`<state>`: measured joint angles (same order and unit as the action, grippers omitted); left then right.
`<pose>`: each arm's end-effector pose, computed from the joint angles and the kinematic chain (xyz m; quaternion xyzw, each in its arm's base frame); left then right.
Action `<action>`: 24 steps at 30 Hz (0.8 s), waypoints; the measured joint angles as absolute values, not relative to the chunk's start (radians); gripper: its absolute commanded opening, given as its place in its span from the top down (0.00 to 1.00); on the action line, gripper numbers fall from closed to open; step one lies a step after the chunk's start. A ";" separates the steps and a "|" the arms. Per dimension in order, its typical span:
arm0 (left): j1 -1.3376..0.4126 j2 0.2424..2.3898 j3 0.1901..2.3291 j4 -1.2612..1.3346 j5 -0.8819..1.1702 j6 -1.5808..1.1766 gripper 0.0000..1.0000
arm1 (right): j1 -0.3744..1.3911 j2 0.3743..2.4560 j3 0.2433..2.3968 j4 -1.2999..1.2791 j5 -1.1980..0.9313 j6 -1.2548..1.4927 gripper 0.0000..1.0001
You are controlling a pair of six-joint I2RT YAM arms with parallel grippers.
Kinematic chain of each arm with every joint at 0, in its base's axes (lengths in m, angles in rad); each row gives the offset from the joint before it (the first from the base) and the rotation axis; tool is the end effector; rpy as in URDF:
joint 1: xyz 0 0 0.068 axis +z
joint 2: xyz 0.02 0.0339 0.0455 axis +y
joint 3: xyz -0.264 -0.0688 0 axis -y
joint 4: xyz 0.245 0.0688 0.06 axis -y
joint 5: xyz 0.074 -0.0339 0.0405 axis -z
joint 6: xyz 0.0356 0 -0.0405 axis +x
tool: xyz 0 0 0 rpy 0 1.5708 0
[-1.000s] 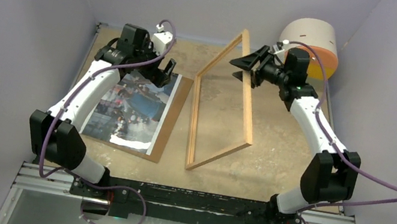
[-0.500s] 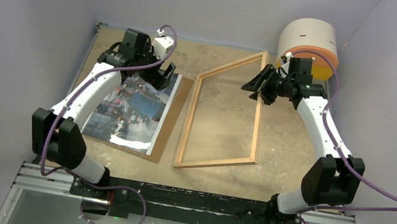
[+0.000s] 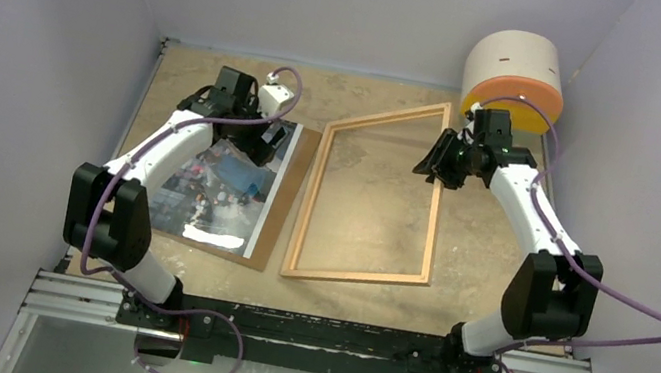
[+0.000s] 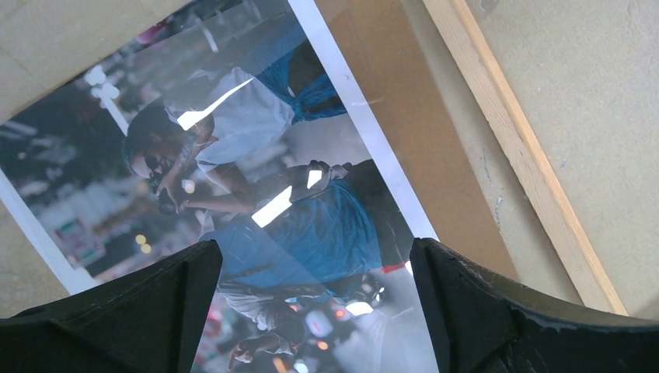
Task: Put the photo into the frame
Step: Turn over the photo frame at the center of the board.
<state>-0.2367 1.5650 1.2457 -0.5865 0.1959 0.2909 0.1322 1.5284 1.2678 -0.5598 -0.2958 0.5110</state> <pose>0.3261 -0.0858 0.2718 0.2761 0.8998 -0.0836 0.3272 0.3304 0.0544 0.2931 0.1202 0.9140 0.2446 0.3005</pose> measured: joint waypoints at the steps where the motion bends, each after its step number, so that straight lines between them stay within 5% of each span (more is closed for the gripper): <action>1: -0.237 1.565 1.246 -0.582 0.192 0.295 0.00 | 0.132 1.535 1.267 -0.554 -0.294 0.511 0.56; 24: -0.240 1.645 1.084 -0.426 0.039 0.388 0.00 | 0.234 1.880 1.267 -0.445 -0.096 0.453 0.52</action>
<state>-0.2401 1.6447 1.0843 -0.4255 0.0387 0.3878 0.2337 1.8805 1.2671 -0.4454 -0.0959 0.4526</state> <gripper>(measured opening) 0.996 0.478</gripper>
